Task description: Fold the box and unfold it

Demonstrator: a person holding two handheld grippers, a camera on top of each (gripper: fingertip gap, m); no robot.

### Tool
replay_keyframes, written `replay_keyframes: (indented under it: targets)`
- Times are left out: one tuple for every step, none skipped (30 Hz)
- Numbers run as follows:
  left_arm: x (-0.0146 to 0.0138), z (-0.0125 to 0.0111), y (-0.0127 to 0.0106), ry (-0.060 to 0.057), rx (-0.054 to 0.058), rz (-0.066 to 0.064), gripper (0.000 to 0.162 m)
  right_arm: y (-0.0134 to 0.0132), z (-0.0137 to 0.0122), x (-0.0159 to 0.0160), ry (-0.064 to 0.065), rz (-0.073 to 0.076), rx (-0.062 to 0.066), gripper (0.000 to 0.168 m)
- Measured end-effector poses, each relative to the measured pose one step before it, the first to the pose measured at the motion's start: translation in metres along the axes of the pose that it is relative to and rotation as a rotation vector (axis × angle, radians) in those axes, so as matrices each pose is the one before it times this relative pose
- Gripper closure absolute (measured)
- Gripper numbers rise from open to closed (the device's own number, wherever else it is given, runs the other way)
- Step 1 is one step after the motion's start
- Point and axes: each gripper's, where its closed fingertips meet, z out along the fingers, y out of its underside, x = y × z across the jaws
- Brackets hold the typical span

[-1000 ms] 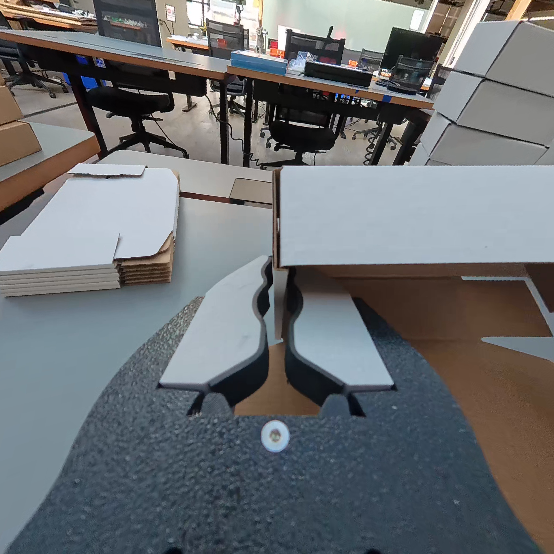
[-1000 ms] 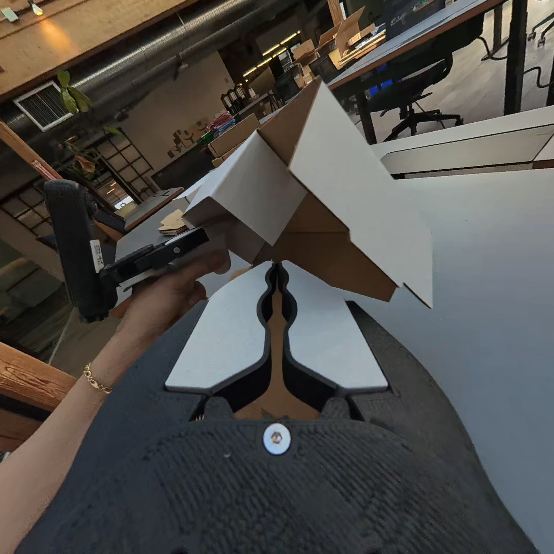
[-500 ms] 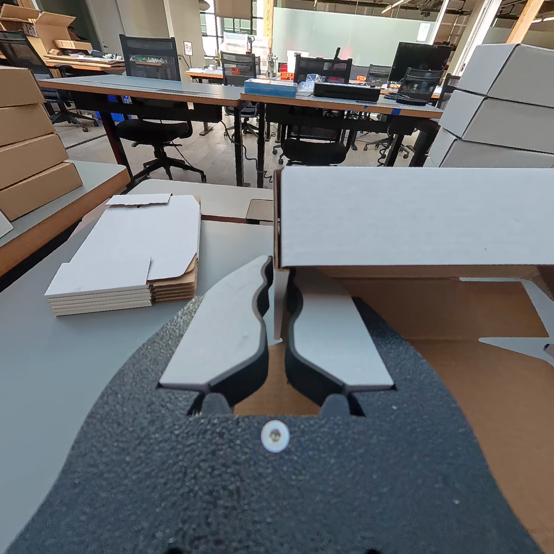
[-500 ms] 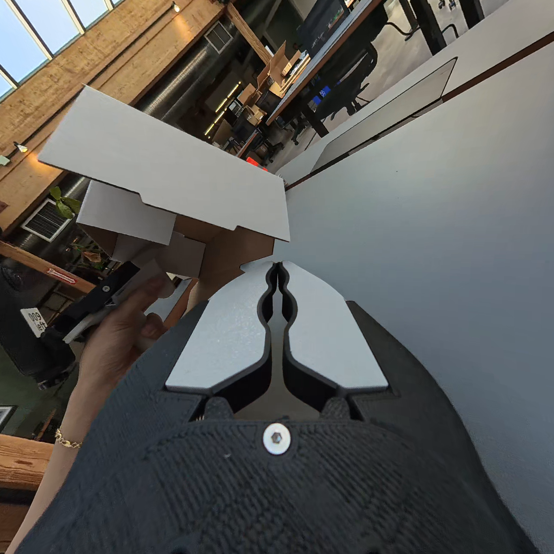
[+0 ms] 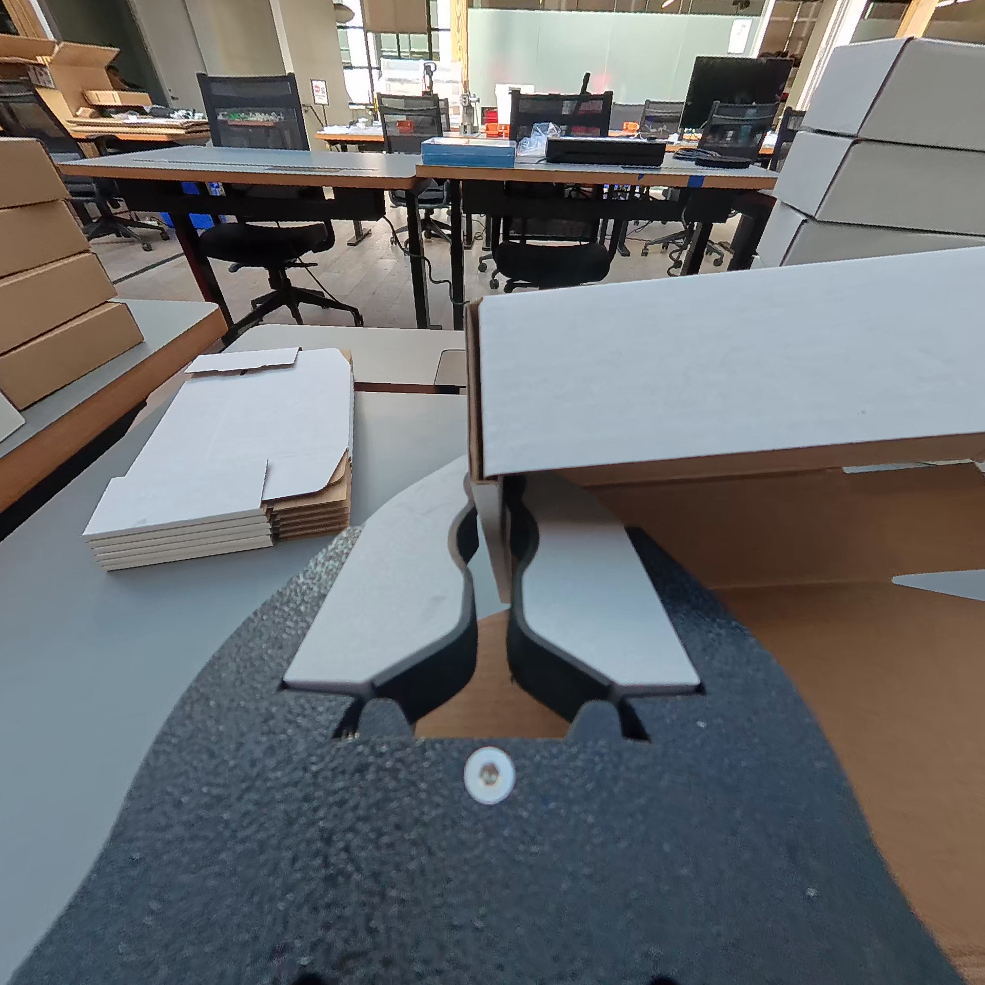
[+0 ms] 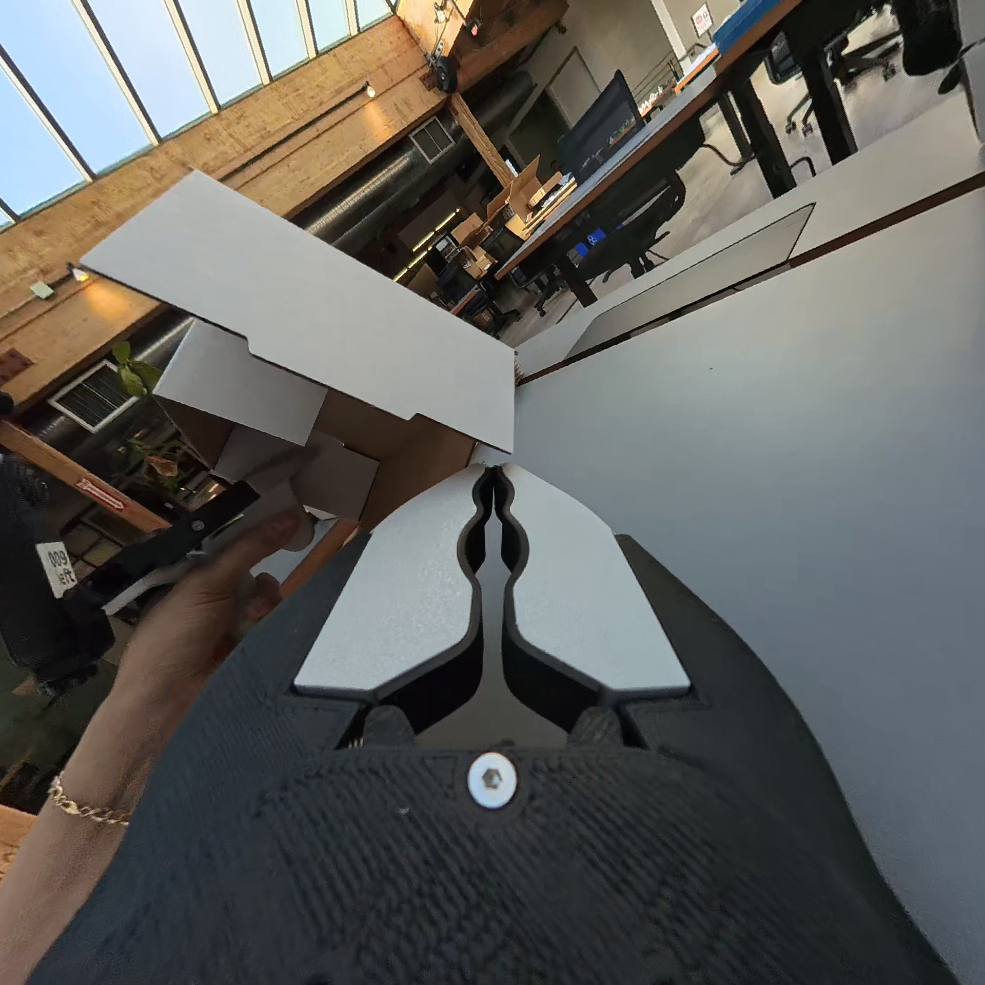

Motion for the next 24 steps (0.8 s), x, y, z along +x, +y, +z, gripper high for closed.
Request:
replay_keyframes:
  targets:
    - [-0.00013, -0.00034, -0.00010, -0.0043, 0.0015, 0.0077, 0.155, -0.00117, -0.00069, -0.00093, 0.0133, -0.0608, 0.0049, 0.168]
    - [-0.00008, -0.00014, 0.00019, -0.0032, -0.0014, 0.0064, 0.155, -0.00178, -0.00075, -0.00127, 0.0132, -0.0586, 0.0094, 0.168]
    - [0.00016, 0.00004, 0.00015, -0.0012, 0.0004, 0.0026, 0.155, -0.00279, -0.00069, -0.00184, 0.0086, -0.0521, 0.0154, 0.168]
    - [0.00149, 0.00004, 0.00039, 0.0064, 0.0001, -0.0007, 0.155, -0.00224, -0.00046, -0.00241, 0.0013, -0.0471, 0.0112, 0.168]
    - [0.00140, 0.00011, 0.00077, 0.0005, -0.0007, -0.0032, 0.155, -0.00068, 0.00054, -0.00412, -0.0100, -0.0399, -0.0008, 0.168]
    - [-0.00009, -0.00016, 0.00023, -0.0080, 0.0034, 0.0144, 0.155, 0.00071, -0.00011, 0.00087, 0.0211, -0.0373, -0.0127, 0.168]
    - [0.00110, -0.00021, 0.00032, 0.0051, 0.0010, 0.0064, 0.155, 0.00112, -0.00045, 0.00232, 0.0241, -0.0472, -0.0187, 0.168]
    - [0.00139, -0.00017, 0.00077, 0.0073, -0.0029, -0.0006, 0.155, 0.00011, -0.00085, 0.00204, 0.0172, -0.0456, -0.0128, 0.168]
    - [0.00087, -0.00018, 0.00029, 0.0037, 0.0012, 0.0057, 0.155, -0.00197, -0.00105, 0.00054, 0.0037, -0.0268, 0.0061, 0.168]
    - [0.00082, -0.00016, 0.00024, 0.0053, 0.0024, 0.0037, 0.155, -0.00041, -0.00081, 0.00113, 0.0026, -0.0031, -0.0023, 0.168]
    - [0.00054, -0.00015, 0.00017, 0.0041, 0.0023, -0.0085, 0.155, 0.00252, -0.00017, 0.00223, 0.0046, 0.0241, -0.0180, 0.168]
    - [-0.00018, -0.00042, -0.00046, 0.0018, 0.0045, -0.0184, 0.156, 0.00429, 0.00032, 0.00216, -0.0033, 0.0464, -0.0262, 0.168]
    - [-0.00034, -0.00031, -0.00072, 0.0035, 0.0036, -0.0242, 0.156, 0.00419, 0.00048, 0.00073, -0.0176, 0.0485, -0.0242, 0.168]
    - [-0.00031, -0.00021, -0.00085, 0.0025, 0.0018, -0.0163, 0.156, 0.00286, 0.00036, -0.00003, -0.0207, 0.0397, -0.0113, 0.168]
    - [-0.00002, 0.00007, -0.00086, 0.0013, 0.0010, -0.0025, 0.156, 0.00024, 0.00015, -0.00044, -0.0200, 0.0308, 0.0105, 0.168]
    - [0.00032, 0.00016, -0.00072, 0.0010, 0.0008, 0.0007, 0.156, -0.00128, -0.00031, 0.00055, -0.0104, 0.0333, 0.0213, 0.168]
    - [0.00012, -0.00005, -0.00079, 0.0001, 0.0007, -0.0024, 0.156, 0.00039, -0.00043, 0.00263, 0.0048, 0.0329, 0.0043, 0.168]
    - [-0.00029, -0.00024, -0.00116, -0.0024, 0.0015, -0.0010, 0.156, 0.00146, 0.00019, 0.00153, -0.0025, 0.0258, -0.0058, 0.168]
    - [-0.00007, -0.00034, -0.00135, 0.0003, 0.0040, -0.0036, 0.156, 0.00132, 0.00041, 0.00045, -0.0097, 0.0223, -0.0044, 0.168]
    - [0.00027, -0.00044, -0.00129, 0.0035, 0.0025, -0.0081, 0.156, 0.00032, 0.00045, -0.00009, -0.0118, 0.0243, 0.0056, 0.168]
    - [0.00000, -0.00039, -0.00095, 0.0033, 0.0002, -0.0087, 0.156, -0.00077, 0.00009, -0.00078, -0.0192, 0.0365, 0.0134, 0.168]
    - [-0.00011, -0.00021, -0.00058, 0.0030, -0.0007, -0.0078, 0.156, -0.00044, 0.00028, -0.00069, -0.0206, 0.0435, 0.0088, 0.168]
    - [0.00028, -0.00020, -0.00008, 0.0062, -0.0024, -0.0075, 0.156, -0.00041, 0.00057, -0.00108, -0.0248, 0.0423, 0.0087, 0.168]
    - [0.00011, -0.00004, 0.00051, 0.0058, -0.0027, -0.0093, 0.156, -0.00079, 0.00035, -0.00061, -0.0235, 0.0447, 0.0119, 0.168]
